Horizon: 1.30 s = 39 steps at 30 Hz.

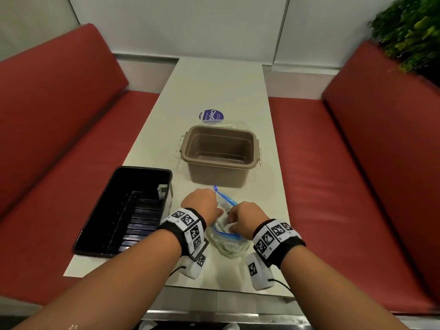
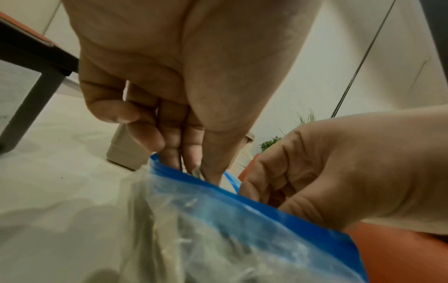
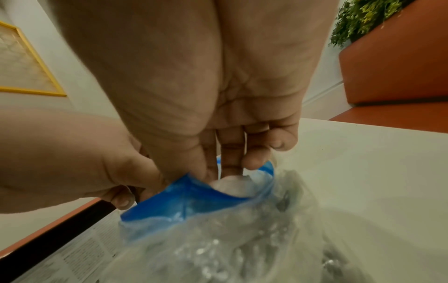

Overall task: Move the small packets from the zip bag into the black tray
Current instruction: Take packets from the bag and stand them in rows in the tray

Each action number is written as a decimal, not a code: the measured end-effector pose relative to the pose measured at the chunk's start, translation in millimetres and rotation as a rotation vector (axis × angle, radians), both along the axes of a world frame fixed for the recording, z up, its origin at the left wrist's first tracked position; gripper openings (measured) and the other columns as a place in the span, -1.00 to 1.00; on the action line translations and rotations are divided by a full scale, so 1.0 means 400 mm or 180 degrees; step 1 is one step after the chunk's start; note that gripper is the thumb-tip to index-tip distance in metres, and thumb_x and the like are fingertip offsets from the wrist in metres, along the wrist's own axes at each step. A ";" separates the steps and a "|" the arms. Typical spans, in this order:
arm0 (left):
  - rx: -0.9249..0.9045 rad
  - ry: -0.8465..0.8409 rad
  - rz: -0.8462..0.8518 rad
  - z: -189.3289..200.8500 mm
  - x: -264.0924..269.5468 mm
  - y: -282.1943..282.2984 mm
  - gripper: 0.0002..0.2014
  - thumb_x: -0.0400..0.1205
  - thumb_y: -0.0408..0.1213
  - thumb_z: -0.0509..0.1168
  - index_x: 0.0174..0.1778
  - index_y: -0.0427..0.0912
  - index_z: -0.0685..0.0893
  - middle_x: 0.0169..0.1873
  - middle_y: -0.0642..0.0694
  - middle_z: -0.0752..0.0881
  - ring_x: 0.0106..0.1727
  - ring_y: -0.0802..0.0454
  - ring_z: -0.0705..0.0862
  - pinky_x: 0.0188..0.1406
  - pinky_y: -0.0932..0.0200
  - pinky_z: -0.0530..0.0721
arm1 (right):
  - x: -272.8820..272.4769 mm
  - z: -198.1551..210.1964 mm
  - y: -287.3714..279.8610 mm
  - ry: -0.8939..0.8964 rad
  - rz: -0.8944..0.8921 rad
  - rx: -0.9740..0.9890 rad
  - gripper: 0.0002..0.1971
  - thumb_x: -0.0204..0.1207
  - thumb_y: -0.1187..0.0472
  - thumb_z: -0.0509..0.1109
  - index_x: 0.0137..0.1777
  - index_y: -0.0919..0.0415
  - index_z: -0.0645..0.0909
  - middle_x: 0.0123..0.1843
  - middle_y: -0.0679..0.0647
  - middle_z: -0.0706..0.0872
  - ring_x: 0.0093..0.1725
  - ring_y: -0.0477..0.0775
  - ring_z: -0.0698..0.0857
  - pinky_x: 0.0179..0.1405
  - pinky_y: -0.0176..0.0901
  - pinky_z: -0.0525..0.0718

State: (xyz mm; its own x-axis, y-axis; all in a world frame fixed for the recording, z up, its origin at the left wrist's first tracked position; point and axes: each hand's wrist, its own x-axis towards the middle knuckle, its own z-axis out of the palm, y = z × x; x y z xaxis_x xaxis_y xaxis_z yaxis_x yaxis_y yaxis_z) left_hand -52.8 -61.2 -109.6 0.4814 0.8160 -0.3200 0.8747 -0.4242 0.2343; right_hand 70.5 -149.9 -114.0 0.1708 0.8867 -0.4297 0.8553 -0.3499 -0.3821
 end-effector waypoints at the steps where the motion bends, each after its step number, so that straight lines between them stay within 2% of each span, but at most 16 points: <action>1: -0.0038 -0.0048 0.0064 0.005 0.003 -0.003 -0.75 0.50 0.05 0.43 -0.26 -0.06 0.68 -0.24 -0.03 0.74 -0.14 -0.05 0.73 -0.13 0.09 0.70 | 0.002 0.003 0.000 -0.0015 0.0058 -0.0007 -0.90 0.46 0.19 0.52 -0.04 0.12 0.79 0.02 0.07 0.81 0.03 0.13 0.76 0.18 -0.01 0.72; 2: -0.0053 -0.0119 0.0116 0.011 0.006 -0.005 -0.79 0.50 0.01 0.43 -0.19 -0.07 0.72 -0.18 -0.03 0.76 -0.09 -0.06 0.74 -0.06 0.07 0.72 | 0.006 0.006 -0.002 0.0010 0.0111 0.0036 -0.97 0.47 0.20 0.51 -0.13 0.12 0.76 -0.03 0.07 0.81 0.00 0.15 0.76 0.15 -0.01 0.73; 4: -0.0035 -0.0312 0.0193 0.024 0.005 -0.005 -0.85 0.51 -0.06 0.41 -0.19 -0.05 0.76 -0.14 -0.02 0.78 -0.04 -0.06 0.74 0.02 0.06 0.72 | 0.015 0.004 -0.006 0.0194 0.0039 0.0237 -0.91 0.49 0.21 0.48 -0.24 0.08 0.68 -0.11 0.07 0.79 -0.04 0.14 0.75 0.07 -0.04 0.72; 6: -0.0046 -0.0514 0.0250 0.040 0.000 -0.003 -0.90 0.53 -0.09 0.42 -0.24 0.00 0.74 -0.15 0.02 0.78 -0.03 -0.03 0.74 0.03 0.09 0.70 | 0.025 0.003 -0.011 0.0439 -0.0133 0.0509 -0.96 0.52 0.21 0.46 -0.15 0.12 0.70 -0.10 0.07 0.79 -0.05 0.11 0.73 0.02 -0.08 0.69; 8: -0.0092 -0.0636 0.0239 0.056 -0.009 0.000 -0.96 0.55 -0.11 0.45 -0.18 0.06 0.73 -0.15 0.06 0.73 -0.01 0.00 0.72 0.04 0.13 0.67 | 0.035 0.000 -0.011 0.0648 -0.0258 0.0682 -0.99 0.53 0.21 0.45 -0.11 0.12 0.69 -0.10 0.01 0.77 -0.07 0.06 0.70 -0.02 -0.16 0.64; 10: -0.0116 -0.0613 0.0163 0.065 -0.016 0.003 -0.90 0.55 -0.14 0.47 -0.07 0.08 0.70 -0.11 0.06 0.69 0.00 0.01 0.71 0.04 0.15 0.64 | 0.040 -0.004 -0.009 0.0776 -0.0322 0.0777 -0.97 0.55 0.23 0.44 -0.11 0.09 0.67 -0.15 -0.04 0.72 -0.10 0.02 0.67 -0.08 -0.22 0.59; 13: -0.0298 -0.0439 -0.0015 0.077 -0.022 0.000 -0.92 0.58 -0.25 0.43 -0.11 0.05 0.72 -0.08 -0.02 0.76 -0.11 0.00 0.74 0.07 0.09 0.71 | 0.040 -0.007 -0.007 0.0884 -0.0433 0.0921 -0.93 0.57 0.24 0.41 -0.12 0.06 0.65 -0.15 -0.08 0.71 -0.14 -0.03 0.65 -0.12 -0.25 0.56; 15: -0.0352 -0.0328 -0.0196 0.077 -0.027 -0.004 -0.84 0.60 -0.38 0.38 -0.09 -0.01 0.79 -0.07 -0.06 0.80 -0.16 0.00 0.75 0.10 0.08 0.74 | 0.040 -0.009 -0.005 0.0947 -0.0495 0.1001 -0.91 0.57 0.24 0.38 -0.14 0.04 0.63 -0.18 -0.07 0.71 -0.18 -0.03 0.64 -0.16 -0.23 0.58; 18: -0.0338 -0.0310 -0.0339 0.078 -0.035 -0.006 -0.72 0.60 -0.49 0.30 0.00 -0.07 0.84 -0.11 -0.04 0.80 -0.09 -0.02 0.79 0.13 0.11 0.73 | 0.044 -0.012 0.001 0.1039 -0.0622 0.1136 -0.84 0.58 0.28 0.32 -0.17 0.00 0.56 -0.28 -0.08 0.67 -0.24 0.02 0.64 -0.19 -0.15 0.62; 21: -0.0326 -0.0188 -0.0512 0.089 -0.042 -0.007 -0.75 0.57 -0.32 0.42 0.15 -0.05 0.82 0.02 -0.01 0.80 0.08 0.02 0.75 0.09 0.26 0.63 | 0.045 -0.011 0.002 0.1133 -0.0708 0.1296 -0.81 0.61 0.33 0.22 -0.13 0.03 0.54 -0.28 -0.08 0.64 -0.28 -0.02 0.62 -0.25 -0.18 0.55; 24: -0.0391 -0.0048 -0.0769 0.088 -0.051 -0.009 -0.56 0.44 -0.22 0.59 0.27 -0.03 0.77 0.10 -0.02 0.75 0.10 0.02 0.71 -0.02 0.29 0.55 | 0.042 -0.007 0.003 0.1296 -0.0840 0.1324 -0.79 0.65 0.36 0.12 -0.07 0.10 0.55 -0.22 -0.01 0.66 -0.24 0.02 0.63 -0.24 -0.13 0.61; 29: -0.0272 -0.0203 -0.0846 0.084 -0.054 -0.005 -0.80 0.52 -0.22 0.53 0.05 -0.09 0.85 -0.05 -0.02 0.82 0.00 0.04 0.75 0.09 0.20 0.67 | 0.029 -0.002 -0.003 0.1403 -0.1070 0.1299 -0.76 0.66 0.36 0.07 0.02 0.12 0.56 -0.21 0.02 0.66 -0.27 0.00 0.62 -0.26 -0.12 0.60; 31: -0.0322 -0.0217 -0.0850 0.081 -0.060 -0.006 -0.73 0.47 -0.17 0.58 0.08 -0.07 0.83 -0.04 -0.02 0.80 -0.04 0.05 0.72 0.04 0.23 0.65 | 0.021 0.000 -0.005 0.1361 -0.1159 0.1348 -0.77 0.68 0.35 0.07 0.04 0.10 0.54 -0.17 0.04 0.67 -0.22 0.01 0.65 -0.26 -0.16 0.60; 34: -0.0376 -0.0064 -0.1054 0.076 -0.066 -0.005 -0.58 0.41 -0.17 0.63 0.19 -0.05 0.79 0.03 -0.04 0.76 0.03 0.01 0.72 0.01 0.25 0.61 | 0.011 0.005 0.000 0.1404 -0.1288 0.1419 -0.76 0.67 0.36 0.05 0.03 0.09 0.52 -0.15 0.09 0.69 -0.16 0.11 0.70 -0.22 -0.11 0.67; 37: -0.0262 0.0007 -0.1201 0.077 -0.072 0.009 -0.64 0.49 -0.20 0.56 0.21 -0.07 0.79 0.08 -0.05 0.78 0.10 -0.01 0.73 -0.02 0.30 0.53 | 0.005 0.016 0.006 0.1313 -0.1368 0.1470 -0.76 0.65 0.40 0.07 0.04 0.12 0.53 -0.30 0.00 0.58 -0.33 -0.05 0.56 -0.41 -0.36 0.43; 39: -0.0263 0.0014 -0.1297 0.080 -0.078 0.020 -0.63 0.49 -0.19 0.56 0.23 -0.08 0.78 0.08 -0.05 0.78 0.11 -0.01 0.73 -0.03 0.31 0.51 | -0.004 0.024 0.010 0.1344 -0.1455 0.1477 -0.78 0.64 0.38 0.09 0.05 0.13 0.54 -0.34 -0.01 0.55 -0.38 -0.06 0.51 -0.45 -0.32 0.41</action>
State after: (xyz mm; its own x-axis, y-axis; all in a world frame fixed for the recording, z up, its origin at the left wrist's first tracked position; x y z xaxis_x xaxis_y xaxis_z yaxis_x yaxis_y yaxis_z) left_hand -84.0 -53.3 -77.6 0.7583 0.5303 -0.3792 0.6401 -0.7160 0.2787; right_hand 69.0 -146.0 -104.3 0.4673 0.8727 -0.1415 0.4139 -0.3574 -0.8372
